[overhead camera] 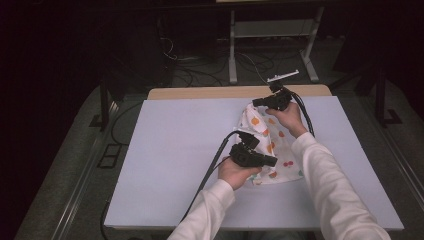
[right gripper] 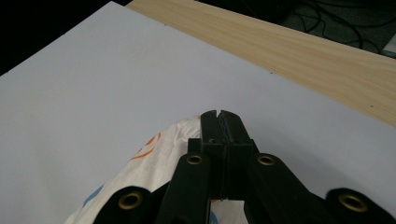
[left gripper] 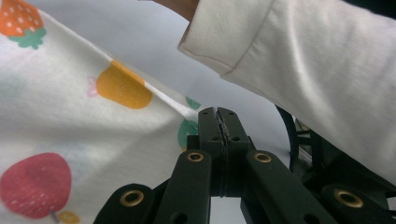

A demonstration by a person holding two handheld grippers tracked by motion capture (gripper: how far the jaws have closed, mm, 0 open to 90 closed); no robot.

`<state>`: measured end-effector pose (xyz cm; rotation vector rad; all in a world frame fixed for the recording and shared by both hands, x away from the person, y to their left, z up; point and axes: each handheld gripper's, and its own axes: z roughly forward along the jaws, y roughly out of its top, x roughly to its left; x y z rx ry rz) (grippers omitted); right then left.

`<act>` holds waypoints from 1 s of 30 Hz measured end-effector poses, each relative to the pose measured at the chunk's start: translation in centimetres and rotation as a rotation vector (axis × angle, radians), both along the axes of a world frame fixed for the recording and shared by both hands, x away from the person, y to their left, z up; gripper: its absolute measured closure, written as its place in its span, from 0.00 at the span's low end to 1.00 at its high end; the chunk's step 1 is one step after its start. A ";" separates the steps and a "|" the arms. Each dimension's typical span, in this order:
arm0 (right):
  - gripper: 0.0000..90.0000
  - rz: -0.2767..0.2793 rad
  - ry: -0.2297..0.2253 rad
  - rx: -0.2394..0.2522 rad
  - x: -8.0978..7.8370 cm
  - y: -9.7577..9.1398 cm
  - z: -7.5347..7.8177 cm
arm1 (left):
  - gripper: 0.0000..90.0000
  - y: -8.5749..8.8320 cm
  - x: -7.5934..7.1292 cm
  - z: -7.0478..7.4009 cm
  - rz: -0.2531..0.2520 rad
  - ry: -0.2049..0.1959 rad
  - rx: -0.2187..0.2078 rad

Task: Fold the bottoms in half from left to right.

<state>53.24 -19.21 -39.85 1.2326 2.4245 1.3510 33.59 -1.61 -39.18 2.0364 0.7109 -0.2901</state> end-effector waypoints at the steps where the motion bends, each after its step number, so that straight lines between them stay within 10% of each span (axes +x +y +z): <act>1: 0.98 0.003 -0.002 -0.001 0.0 -0.1 0.0 | 0.99 -0.4 0.1 -0.2 -0.002 0.000 0.003; 30: 0.98 0.014 -0.023 -0.051 0.3 -2.8 -1.8 | 0.99 -6.1 1.2 -3.5 0.005 0.041 0.034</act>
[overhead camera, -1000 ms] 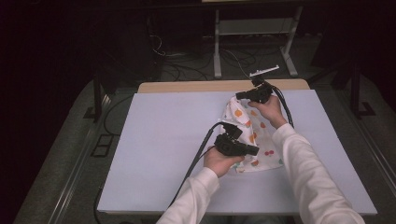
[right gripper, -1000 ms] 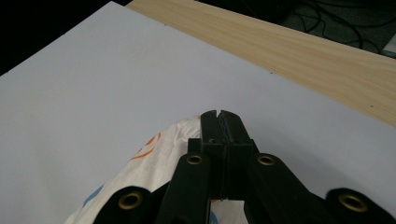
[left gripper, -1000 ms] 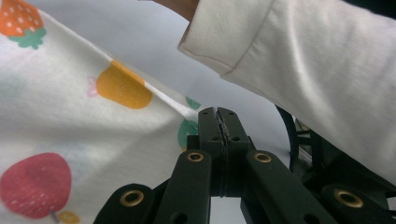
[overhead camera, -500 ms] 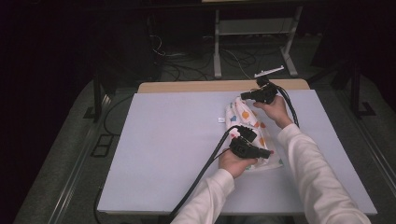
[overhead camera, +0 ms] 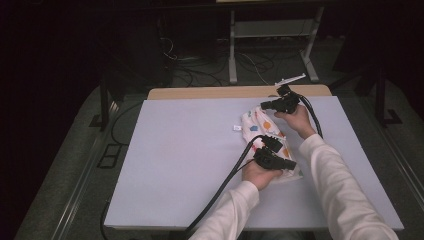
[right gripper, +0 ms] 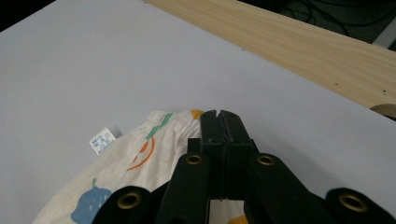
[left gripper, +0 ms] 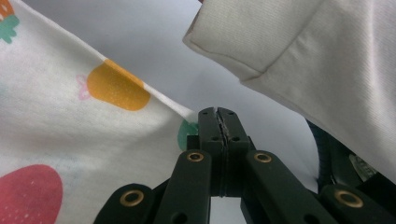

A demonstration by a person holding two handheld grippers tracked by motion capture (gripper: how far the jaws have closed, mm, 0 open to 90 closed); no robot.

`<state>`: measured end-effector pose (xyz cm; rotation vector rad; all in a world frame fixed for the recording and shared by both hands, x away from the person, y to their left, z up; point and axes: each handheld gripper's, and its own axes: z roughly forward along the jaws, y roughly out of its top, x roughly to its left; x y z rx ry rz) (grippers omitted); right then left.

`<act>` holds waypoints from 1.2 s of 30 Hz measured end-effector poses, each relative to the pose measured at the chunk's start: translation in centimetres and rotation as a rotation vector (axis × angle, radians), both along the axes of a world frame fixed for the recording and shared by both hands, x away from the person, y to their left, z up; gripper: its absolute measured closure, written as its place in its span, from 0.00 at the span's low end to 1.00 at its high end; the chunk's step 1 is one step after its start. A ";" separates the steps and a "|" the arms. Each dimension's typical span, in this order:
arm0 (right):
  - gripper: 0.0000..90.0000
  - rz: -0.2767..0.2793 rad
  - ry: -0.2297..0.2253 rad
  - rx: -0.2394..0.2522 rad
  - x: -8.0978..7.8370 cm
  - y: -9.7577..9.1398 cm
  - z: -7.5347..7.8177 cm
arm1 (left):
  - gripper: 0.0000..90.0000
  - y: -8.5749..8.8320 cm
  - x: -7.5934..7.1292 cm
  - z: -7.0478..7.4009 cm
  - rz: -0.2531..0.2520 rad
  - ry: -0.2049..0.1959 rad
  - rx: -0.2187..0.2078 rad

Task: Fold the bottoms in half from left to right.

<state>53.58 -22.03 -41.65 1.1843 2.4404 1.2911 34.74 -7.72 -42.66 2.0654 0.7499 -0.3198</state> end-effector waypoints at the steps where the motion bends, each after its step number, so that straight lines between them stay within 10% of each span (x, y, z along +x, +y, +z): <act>1: 0.98 0.001 -0.003 0.003 0.0 -0.1 -0.1 | 0.99 -0.1 0.0 -0.1 -0.001 0.002 0.001; 21: 0.96 0.002 0.024 0.036 0.3 -1.4 -1.0 | 0.99 -2.3 0.3 -0.9 0.004 0.009 0.044; 33: 0.34 -0.125 -0.028 0.068 -2.0 -2.9 0.5 | 0.97 -3.1 0.1 -1.2 -0.024 0.012 0.059; 36: 0.14 -0.133 -0.029 0.068 -2.4 -3.2 0.8 | 0.84 -3.2 -0.1 -1.2 -0.030 0.013 0.045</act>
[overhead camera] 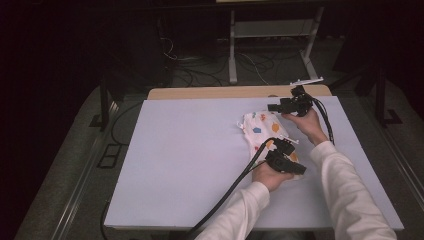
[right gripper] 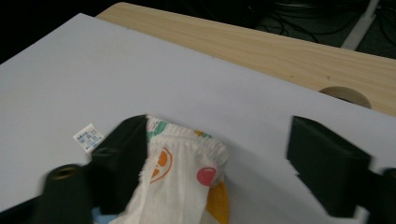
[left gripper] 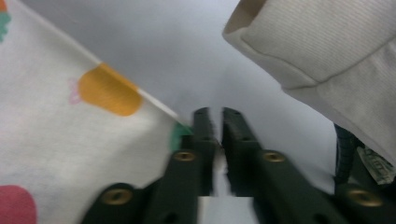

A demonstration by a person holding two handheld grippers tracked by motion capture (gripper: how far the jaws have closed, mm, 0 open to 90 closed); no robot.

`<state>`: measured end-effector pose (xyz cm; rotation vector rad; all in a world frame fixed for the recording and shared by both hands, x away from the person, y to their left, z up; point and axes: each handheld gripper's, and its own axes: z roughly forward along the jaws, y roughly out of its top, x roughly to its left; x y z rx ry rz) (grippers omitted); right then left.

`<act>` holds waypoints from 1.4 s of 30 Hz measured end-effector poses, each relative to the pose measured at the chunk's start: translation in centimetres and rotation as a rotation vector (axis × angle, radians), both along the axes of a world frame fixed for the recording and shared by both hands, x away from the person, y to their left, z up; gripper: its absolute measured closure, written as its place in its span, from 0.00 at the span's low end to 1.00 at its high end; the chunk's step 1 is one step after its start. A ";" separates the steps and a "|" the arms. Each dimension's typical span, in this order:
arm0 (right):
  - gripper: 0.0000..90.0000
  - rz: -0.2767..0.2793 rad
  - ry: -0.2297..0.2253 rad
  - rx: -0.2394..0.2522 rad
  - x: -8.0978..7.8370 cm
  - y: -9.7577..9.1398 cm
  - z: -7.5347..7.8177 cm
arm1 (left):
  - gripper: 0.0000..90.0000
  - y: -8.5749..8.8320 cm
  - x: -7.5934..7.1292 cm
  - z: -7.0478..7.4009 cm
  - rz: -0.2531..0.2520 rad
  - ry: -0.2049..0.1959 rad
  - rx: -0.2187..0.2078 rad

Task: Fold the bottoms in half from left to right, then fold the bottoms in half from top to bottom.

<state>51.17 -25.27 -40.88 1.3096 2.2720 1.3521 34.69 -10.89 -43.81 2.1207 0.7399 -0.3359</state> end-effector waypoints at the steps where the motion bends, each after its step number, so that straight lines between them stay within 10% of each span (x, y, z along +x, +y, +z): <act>1: 0.14 -0.003 0.000 0.000 -0.1 -0.1 0.1 | 0.81 0.0 -0.1 0.0 0.000 -0.002 -0.003; 15: 0.00 -0.023 -0.016 0.045 -2.4 -0.7 0.5 | 0.24 2.8 -0.2 1.0 0.037 -0.047 -0.112; 21: 0.00 -0.021 -0.018 0.056 -3.0 -0.8 0.3 | 0.02 4.0 -0.4 1.0 0.014 -0.078 -0.092; 42: 0.00 -0.031 -0.044 0.107 -5.4 -3.0 2.0 | 0.00 9.6 1.3 3.5 0.155 -0.257 -0.088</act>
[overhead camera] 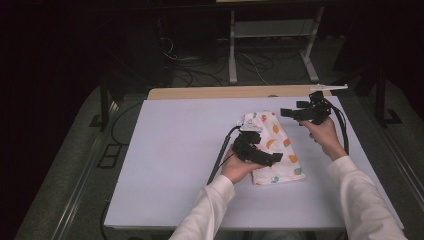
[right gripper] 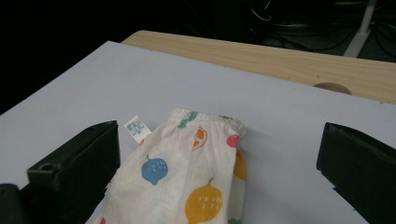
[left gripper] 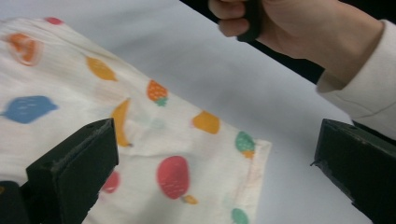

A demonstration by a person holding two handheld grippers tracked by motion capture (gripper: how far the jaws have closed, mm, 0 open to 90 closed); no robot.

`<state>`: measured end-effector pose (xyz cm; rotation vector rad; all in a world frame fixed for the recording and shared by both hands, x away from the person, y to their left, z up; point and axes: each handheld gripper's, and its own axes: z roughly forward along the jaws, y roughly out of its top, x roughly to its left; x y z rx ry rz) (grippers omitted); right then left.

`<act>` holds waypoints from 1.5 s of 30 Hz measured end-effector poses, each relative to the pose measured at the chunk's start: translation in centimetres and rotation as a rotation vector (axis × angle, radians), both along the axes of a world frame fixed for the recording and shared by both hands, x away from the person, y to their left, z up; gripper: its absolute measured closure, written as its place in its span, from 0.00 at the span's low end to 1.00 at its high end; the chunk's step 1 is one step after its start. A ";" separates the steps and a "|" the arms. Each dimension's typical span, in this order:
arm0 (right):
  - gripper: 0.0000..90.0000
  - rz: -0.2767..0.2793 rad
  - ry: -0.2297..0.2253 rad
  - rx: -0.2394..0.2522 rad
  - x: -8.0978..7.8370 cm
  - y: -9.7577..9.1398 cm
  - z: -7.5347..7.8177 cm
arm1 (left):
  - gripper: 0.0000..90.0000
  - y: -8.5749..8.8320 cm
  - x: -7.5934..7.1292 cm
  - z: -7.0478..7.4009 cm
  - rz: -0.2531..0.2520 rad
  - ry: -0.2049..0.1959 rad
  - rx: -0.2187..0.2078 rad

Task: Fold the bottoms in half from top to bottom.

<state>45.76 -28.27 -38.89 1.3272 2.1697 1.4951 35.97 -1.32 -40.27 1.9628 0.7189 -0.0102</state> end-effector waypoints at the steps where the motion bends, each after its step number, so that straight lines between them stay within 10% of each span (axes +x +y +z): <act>1: 0.00 0.001 0.002 -0.006 0.0 -0.1 -0.1 | 0.00 0.3 0.2 0.1 0.002 -0.003 0.009; 15: 0.00 0.013 0.034 -0.029 -0.4 -0.8 -0.6 | 0.00 3.1 1.9 1.7 0.028 -0.062 0.070; 45: 0.00 0.047 0.048 -0.052 -0.5 -0.1 -1.2 | 0.00 7.5 6.9 3.1 0.092 -0.034 0.062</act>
